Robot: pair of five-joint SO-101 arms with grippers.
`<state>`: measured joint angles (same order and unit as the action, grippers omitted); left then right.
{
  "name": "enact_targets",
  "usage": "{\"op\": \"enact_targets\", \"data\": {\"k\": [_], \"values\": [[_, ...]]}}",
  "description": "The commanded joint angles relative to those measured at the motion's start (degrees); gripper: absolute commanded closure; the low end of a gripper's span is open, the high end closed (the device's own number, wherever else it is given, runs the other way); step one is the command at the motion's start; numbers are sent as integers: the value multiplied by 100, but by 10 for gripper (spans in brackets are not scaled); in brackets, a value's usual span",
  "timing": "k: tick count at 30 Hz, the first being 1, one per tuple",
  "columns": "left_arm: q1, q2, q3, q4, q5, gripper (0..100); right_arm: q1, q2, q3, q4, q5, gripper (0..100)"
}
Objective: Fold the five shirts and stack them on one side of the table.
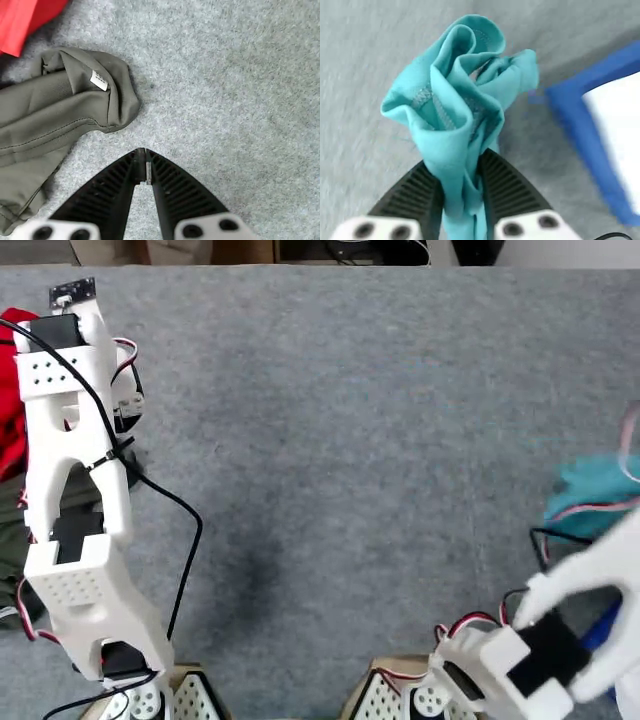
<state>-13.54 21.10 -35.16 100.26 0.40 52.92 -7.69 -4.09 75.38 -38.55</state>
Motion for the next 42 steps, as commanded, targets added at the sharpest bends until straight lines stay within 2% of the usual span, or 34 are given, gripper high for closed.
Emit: {"op": "enact_targets", "data": {"k": [1, 6, 10, 14, 19, 23, 37, 42], "values": [[-62, -338, 9, 44, -53, 981, 866, -418, -312, -18, 422, 995], [-70, -338, 9, 53, -53, 981, 1754, -426, -286, -554, 853, 995], [-79, -338, 9, 53, -53, 981, 2334, -426, -286, -1152, 879, 995], [-237, -338, 9, 53, -53, 981, 2721, -435, -312, -1196, 905, 995], [-545, -347, 9, 53, -88, 981, 3169, -426, -136, -1204, 1327, 994], [-633, -347, 9, 53, -316, 981, 3389, -435, 277, -1213, 1705, 994], [-615, -1112, 9, 53, -316, 981, 4127, -470, 1086, -1178, 2804, 993], [-615, -1112, -9, 53, -316, 981, 4242, -470, 1156, -475, 3358, 993]]}}
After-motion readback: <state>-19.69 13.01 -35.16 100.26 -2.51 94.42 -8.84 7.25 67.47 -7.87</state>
